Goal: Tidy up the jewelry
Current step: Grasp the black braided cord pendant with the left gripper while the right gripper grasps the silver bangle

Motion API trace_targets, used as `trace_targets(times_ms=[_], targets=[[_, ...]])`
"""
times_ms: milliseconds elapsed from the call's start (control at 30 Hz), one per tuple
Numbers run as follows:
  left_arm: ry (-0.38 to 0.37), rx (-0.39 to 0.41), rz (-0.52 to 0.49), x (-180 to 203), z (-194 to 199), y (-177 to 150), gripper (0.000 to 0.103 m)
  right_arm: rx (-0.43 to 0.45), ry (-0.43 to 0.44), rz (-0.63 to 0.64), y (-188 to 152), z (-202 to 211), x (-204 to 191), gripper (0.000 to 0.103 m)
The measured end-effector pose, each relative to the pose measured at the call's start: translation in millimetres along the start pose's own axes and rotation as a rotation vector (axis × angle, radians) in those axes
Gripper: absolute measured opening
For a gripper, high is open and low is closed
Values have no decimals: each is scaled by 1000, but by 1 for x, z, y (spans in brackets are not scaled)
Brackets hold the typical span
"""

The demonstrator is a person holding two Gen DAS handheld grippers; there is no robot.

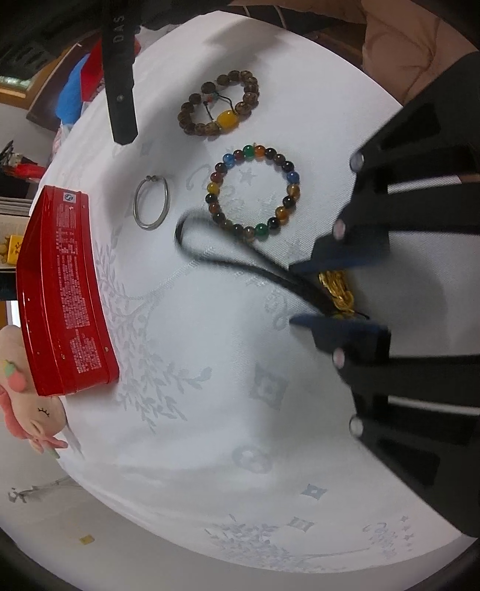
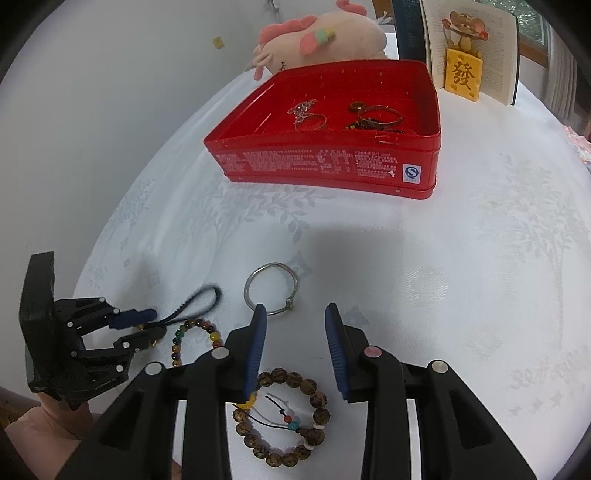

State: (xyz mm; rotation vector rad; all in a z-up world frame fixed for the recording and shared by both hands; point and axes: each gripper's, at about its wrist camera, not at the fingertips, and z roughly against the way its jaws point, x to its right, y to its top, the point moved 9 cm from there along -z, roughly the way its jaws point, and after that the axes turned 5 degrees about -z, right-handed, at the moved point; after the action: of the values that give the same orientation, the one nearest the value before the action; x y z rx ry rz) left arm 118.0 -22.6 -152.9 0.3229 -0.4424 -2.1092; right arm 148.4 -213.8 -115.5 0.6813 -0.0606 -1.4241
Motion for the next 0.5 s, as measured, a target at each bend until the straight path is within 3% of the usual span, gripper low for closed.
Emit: trace_targets(times_ms=[67,333,500], targets=[[14,5,8,-2,0,0,6,-5,3,2,0,-2,-1,33],[-3,36,95,-19,4,6,5,-53,6,5,2,-20,-4,33],[-8,58,124,-26,8,14,5,-85,0,8,4,-32,-8,27]])
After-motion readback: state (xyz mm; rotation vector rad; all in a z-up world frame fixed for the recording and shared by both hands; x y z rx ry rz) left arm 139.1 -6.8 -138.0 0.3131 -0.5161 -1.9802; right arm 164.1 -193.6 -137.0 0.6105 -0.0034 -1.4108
